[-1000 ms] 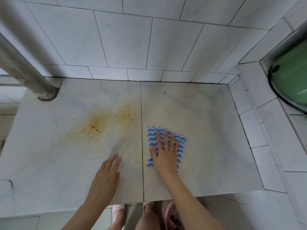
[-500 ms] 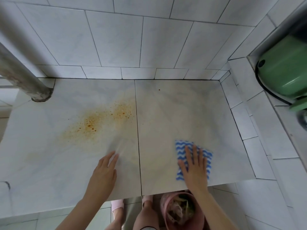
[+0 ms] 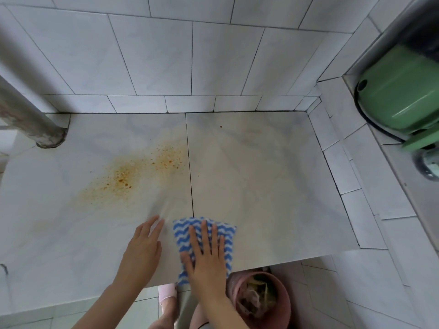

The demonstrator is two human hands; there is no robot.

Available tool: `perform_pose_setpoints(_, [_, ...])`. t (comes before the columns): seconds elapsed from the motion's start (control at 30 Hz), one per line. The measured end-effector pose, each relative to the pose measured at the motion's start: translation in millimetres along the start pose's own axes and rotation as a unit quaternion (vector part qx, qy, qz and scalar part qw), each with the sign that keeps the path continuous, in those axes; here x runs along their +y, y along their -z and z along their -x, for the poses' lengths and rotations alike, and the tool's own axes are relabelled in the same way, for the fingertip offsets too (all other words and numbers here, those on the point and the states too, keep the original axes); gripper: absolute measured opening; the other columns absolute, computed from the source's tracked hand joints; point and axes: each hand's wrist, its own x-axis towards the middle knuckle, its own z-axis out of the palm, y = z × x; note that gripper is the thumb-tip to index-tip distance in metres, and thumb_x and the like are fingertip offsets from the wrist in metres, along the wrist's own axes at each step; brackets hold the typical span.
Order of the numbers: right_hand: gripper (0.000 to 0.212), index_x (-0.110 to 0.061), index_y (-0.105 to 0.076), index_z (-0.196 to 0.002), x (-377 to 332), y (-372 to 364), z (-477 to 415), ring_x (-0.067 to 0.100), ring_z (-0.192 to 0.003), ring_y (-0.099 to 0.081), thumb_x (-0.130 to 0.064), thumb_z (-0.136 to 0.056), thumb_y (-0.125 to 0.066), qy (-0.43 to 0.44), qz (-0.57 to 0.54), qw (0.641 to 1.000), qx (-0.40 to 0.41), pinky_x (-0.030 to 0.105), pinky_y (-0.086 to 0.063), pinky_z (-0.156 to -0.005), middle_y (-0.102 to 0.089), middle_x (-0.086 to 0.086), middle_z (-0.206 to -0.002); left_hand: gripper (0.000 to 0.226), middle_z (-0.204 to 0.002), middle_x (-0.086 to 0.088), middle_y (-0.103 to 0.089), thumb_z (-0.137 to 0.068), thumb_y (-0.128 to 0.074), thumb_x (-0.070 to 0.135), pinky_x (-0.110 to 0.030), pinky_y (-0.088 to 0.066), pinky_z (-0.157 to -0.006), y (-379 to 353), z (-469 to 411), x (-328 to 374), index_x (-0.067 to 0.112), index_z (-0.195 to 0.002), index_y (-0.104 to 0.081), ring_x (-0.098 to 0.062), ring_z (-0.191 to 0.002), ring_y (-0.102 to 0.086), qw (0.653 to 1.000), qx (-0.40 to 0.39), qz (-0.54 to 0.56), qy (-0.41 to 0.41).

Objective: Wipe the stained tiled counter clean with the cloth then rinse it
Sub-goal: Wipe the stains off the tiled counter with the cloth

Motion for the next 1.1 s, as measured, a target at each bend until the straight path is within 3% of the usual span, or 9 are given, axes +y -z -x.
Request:
perform_pose_setpoints(0.2, [0.063, -0.028, -0.014, -0.150, 94.1, 17.9, -28.6, 0.026, -0.145, -0.002, -0.057, -0.095, -0.023, -0.078, 0.006, 0.997, -0.001, 0.042, -0.005, -0.115, -0.011, 0.003, -0.158, 0.054, -0.120, -0.017, -0.058, -0.064, -0.073, -0.009, -0.039, -0.056, -0.063, 2.9, -1.4, 5.5, 0.002, -0.116, -0.061, -0.032, -0.105, -0.055, 1.000, -0.009, -0.009, 0.017])
perform_pose_setpoints(0.33, [0.073, -0.021, -0.017, -0.149, 163.2, 41.4, -55.5, 0.034, -0.143, -0.016, -0.065, -0.092, -0.004, -0.184, -0.013, 0.983, -0.003, 0.044, -0.008, -0.114, -0.017, 0.007, -0.155, 0.043, -0.116, -0.018, -0.060, -0.069, -0.070, -0.009, -0.040, -0.056, -0.058, 4.4, -6.8, 12.9, 0.001, -0.110, -0.063, -0.035, -0.102, -0.057, 0.999, -0.012, -0.009, 0.049])
perform_pose_setpoints(0.43, [0.089, -0.022, -0.006, -0.149, 195.0, 54.8, -82.2, 0.034, -0.145, -0.003, -0.074, -0.079, 0.012, -0.236, -0.017, 0.972, 0.003, 0.046, 0.002, -0.116, -0.004, 0.010, -0.158, 0.037, -0.114, -0.017, -0.060, -0.071, -0.068, -0.008, -0.038, -0.055, -0.054, 6.6, -12.6, 19.9, 0.002, -0.106, -0.065, -0.036, -0.098, -0.059, 0.998, -0.013, -0.008, 0.060])
perform_pose_setpoints(0.53, [0.070, -0.021, 0.002, -0.149, 190.5, 60.8, -116.8, 0.034, -0.144, 0.009, -0.061, -0.093, -0.011, -0.282, -0.013, 0.959, -0.003, 0.049, 0.006, -0.116, 0.006, 0.012, -0.158, 0.037, -0.115, -0.015, -0.059, -0.073, -0.066, -0.008, -0.036, -0.054, -0.054, 7.1, -22.1, 26.4, 0.003, -0.108, -0.064, -0.034, -0.099, -0.059, 0.999, -0.009, 0.000, 0.046])
perform_pose_setpoints(0.6, [0.066, -0.021, 0.003, -0.149, 172.6, 57.7, -139.0, 0.034, -0.144, 0.011, -0.055, -0.096, -0.015, -0.256, -0.004, 0.967, -0.010, 0.048, 0.008, -0.116, 0.007, 0.012, -0.158, 0.039, -0.118, -0.014, -0.058, -0.075, -0.064, -0.007, -0.036, -0.054, -0.056, 6.7, -31.2, 30.9, 0.003, -0.112, -0.062, -0.033, -0.101, -0.058, 0.999, -0.007, 0.006, 0.034])
perform_pose_setpoints(0.73, [0.080, -0.026, 0.005, -0.148, 116.7, 48.8, -167.3, 0.033, -0.144, 0.014, -0.061, -0.076, 0.009, -0.129, -0.005, 0.991, -0.032, 0.043, 0.017, -0.112, 0.013, 0.007, -0.157, 0.040, -0.120, -0.016, -0.057, -0.076, -0.063, -0.005, -0.038, -0.056, -0.064, 1.0, -48.7, 38.0, 0.004, -0.115, -0.060, -0.034, -0.104, -0.057, 1.000, -0.014, 0.006, 0.018])
perform_pose_setpoints(0.83, [0.071, -0.030, 0.007, -0.145, 78.1, 39.7, -164.9, 0.028, -0.142, 0.021, -0.065, -0.083, 0.009, -0.023, -0.019, 0.999, -0.031, 0.038, 0.024, -0.110, 0.017, 0.001, -0.154, 0.040, -0.119, -0.017, -0.058, -0.075, -0.064, -0.005, -0.040, -0.056, -0.066, -2.8, -56.2, 42.0, 0.003, -0.114, -0.060, -0.035, -0.105, -0.057, 1.000, -0.018, 0.008, 0.018])
perform_pose_setpoints(1.03, [0.062, -0.030, -0.016, -0.149, 95.1, 32.9, -144.2, 0.019, -0.145, 0.003, -0.060, -0.095, -0.014, 0.113, -0.007, 0.993, -0.028, 0.038, 0.005, -0.116, -0.009, 0.000, -0.158, 0.041, -0.117, -0.015, -0.058, -0.074, -0.066, -0.004, -0.038, -0.056, -0.066, -5.7, -58.3, 40.4, 0.005, -0.113, -0.061, -0.032, -0.103, -0.056, 1.000, -0.014, 0.013, 0.018])
perform_pose_setpoints(1.1, [0.064, -0.027, -0.025, -0.147, 121.6, 38.4, -154.1, 0.024, -0.144, -0.008, -0.062, -0.094, -0.015, 0.083, -0.008, 0.996, -0.021, 0.040, -0.003, -0.115, -0.020, 0.003, -0.156, 0.041, -0.116, -0.013, -0.058, -0.073, -0.066, -0.005, -0.037, -0.057, -0.064, -4.8, -60.2, 39.5, 0.006, -0.113, -0.061, -0.031, -0.102, -0.056, 1.000, -0.013, 0.009, 0.013])
